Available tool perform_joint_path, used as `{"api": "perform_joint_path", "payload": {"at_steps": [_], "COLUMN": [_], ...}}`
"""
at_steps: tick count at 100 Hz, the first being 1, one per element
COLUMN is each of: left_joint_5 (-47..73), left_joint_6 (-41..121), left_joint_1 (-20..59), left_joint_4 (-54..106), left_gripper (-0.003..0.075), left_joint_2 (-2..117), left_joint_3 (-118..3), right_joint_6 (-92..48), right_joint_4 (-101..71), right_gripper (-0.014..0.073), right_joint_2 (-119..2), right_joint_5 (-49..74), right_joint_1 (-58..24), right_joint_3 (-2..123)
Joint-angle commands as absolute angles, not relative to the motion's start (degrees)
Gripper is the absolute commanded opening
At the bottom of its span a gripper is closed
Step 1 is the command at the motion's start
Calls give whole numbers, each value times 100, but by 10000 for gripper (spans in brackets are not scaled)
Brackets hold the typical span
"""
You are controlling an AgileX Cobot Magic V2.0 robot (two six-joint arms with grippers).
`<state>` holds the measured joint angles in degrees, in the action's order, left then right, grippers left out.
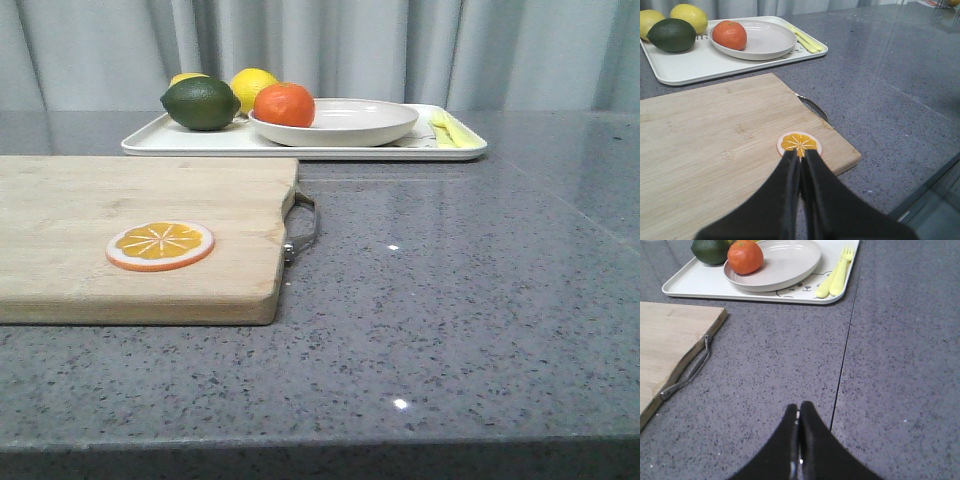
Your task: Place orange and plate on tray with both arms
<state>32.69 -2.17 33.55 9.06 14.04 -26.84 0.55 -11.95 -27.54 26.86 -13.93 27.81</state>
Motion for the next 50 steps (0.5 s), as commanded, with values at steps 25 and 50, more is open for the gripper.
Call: {"api": "perform_joint_path", "payload": {"at_steps": [25, 50], "left_joint_5": [2870, 2870], "left_joint_6": [-268, -268], "left_joint_1": [3334, 3334], "left_joint_4": [952, 1043], "left_gripper": [-19, -19], "left_joint_2": [947, 947], "left_joint_3": [-2553, -2553], "right_joint_6": [0, 0], "right_joint_4": [-1225, -1230], "right_gripper": [-18, -18], "right_joint_2": [-1735, -1735], "right_joint_5": [2147, 2280], "right_joint_1": [-1385, -1385], "right_joint_3": [2162, 2160]}}
